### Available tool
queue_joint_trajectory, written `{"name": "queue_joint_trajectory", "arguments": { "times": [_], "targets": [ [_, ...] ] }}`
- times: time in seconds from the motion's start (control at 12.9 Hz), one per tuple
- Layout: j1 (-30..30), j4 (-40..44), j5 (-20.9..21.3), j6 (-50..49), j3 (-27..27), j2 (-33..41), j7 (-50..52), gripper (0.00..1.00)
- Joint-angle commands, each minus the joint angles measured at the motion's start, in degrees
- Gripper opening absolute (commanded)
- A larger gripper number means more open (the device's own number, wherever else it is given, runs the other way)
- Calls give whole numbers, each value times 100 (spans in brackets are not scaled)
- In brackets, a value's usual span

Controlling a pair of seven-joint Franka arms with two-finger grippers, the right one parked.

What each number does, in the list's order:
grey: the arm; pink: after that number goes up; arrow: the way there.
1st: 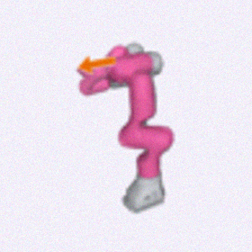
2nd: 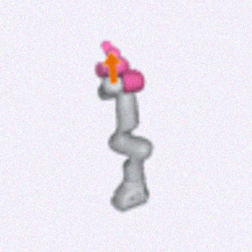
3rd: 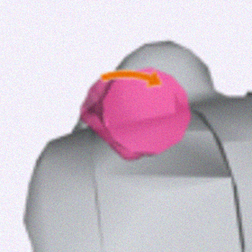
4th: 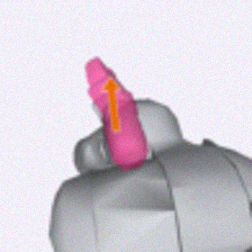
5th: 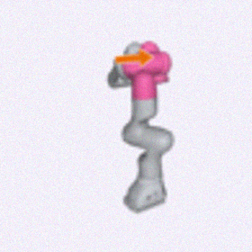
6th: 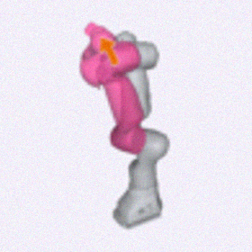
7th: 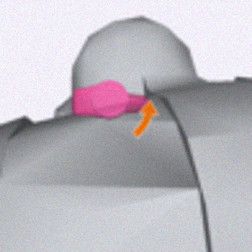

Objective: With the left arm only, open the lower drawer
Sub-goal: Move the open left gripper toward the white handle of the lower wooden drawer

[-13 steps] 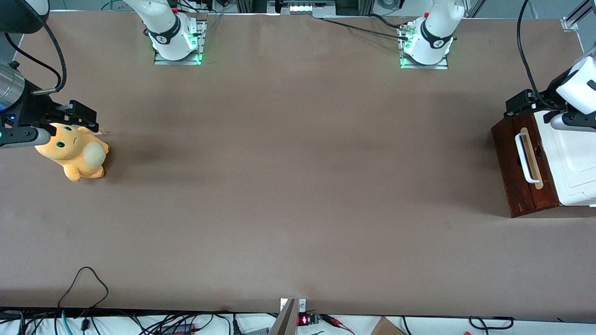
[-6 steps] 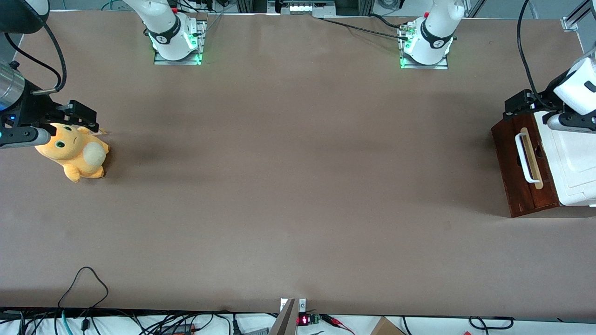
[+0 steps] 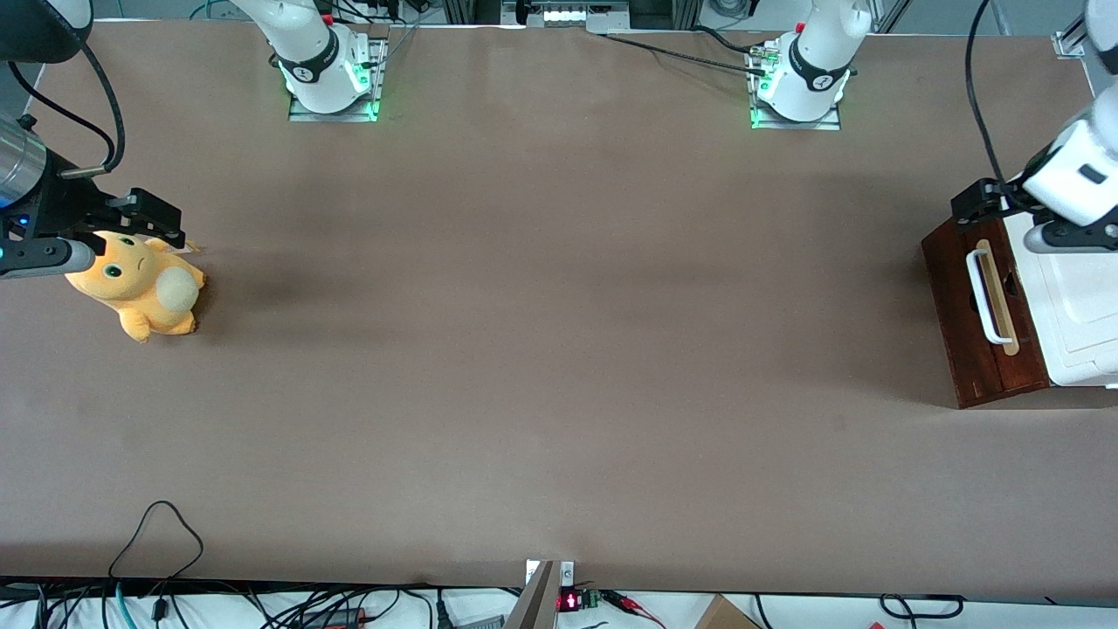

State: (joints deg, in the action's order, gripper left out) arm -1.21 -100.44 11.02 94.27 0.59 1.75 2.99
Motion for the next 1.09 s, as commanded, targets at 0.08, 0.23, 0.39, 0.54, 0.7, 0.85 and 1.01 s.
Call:
{"name": "queue_joint_trajectory", "arguments": {
  "times": [0.08, 0.23, 0.39, 0.54, 0.7, 0.85, 1.01],
  "targets": [
    [-28, -88, 1118, -155, 432, -350, 981, 98],
    [-28, -378, 1952, -155, 739, -534, 1701, 97],
    [-20, -703, 2639, -155, 968, -754, 2466, 97],
    [-20, -1002, 3210, -163, 1126, -991, 3117, 95],
    [-28, -1266, 3808, -303, 1224, -1377, 3898, 94],
    [-28, -1539, 4432, -453, 1364, -1703, 4296, 94],
    [-37, -1628, 4943, -733, 1443, -2115, 4621, 93]
  ]
}}
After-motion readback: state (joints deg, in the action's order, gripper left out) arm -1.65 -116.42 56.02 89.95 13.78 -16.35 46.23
